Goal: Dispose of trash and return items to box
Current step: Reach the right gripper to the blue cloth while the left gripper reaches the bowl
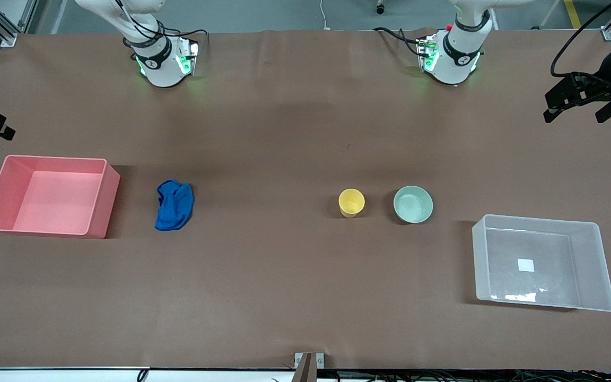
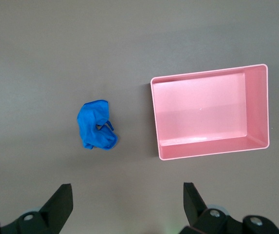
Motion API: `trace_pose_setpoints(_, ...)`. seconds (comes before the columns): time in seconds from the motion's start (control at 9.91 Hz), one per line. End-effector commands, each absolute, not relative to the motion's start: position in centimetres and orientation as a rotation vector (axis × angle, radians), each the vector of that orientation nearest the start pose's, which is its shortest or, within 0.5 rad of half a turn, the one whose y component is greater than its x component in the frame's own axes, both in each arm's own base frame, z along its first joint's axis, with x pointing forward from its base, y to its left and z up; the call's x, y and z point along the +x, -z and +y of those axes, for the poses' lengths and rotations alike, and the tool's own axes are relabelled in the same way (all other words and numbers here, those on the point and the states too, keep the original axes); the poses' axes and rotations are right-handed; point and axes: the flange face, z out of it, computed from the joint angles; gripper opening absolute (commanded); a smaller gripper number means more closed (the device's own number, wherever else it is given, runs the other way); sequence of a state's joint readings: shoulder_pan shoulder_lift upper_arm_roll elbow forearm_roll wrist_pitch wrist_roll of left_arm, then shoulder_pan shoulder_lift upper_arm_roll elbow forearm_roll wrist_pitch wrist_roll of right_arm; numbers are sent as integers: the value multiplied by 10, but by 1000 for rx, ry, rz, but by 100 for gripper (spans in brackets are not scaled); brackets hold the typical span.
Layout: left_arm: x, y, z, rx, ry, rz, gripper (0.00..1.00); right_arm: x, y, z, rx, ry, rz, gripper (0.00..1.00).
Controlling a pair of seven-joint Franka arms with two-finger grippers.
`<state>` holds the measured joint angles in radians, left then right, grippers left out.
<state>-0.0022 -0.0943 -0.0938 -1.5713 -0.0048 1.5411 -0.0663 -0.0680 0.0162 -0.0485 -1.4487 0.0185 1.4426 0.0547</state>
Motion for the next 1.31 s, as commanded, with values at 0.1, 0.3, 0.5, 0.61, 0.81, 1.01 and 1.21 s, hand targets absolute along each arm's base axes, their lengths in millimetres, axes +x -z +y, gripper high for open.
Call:
trace_pose_setpoints(0.1, 525, -658, -57, -3136, 12, 55, 100, 541, -662, -61, -3107, -25, 251, 100)
trace_pose_setpoints(0.3, 550, -622, -65, -3149, -18, 68, 100, 541, -661, -61, -3107, -27, 251, 100)
trace_pose_setpoints(0.5, 569, -567, -98, -3148, -20, 94, 100, 539, -659, -58, -3106, -58, 244, 100)
trace_pose_setpoints(0.61, 571, -527, -114, -3154, -17, 19, 100, 540, -659, -49, -3108, -54, 230, 100)
trace_pose_setpoints(0.81, 565, -449, -149, -3165, 13, -86, 100, 566, -614, -13, -3113, -85, 259, 100)
trace_pose_setpoints(1.01, 558, -369, -164, -3181, 10, -153, 100, 578, -525, 19, -3111, -85, 282, 100)
trace_pose_setpoints(1.21, 549, -297, -162, -3183, 40, -127, 100, 571, -432, 45, -3114, -69, 241, 100)
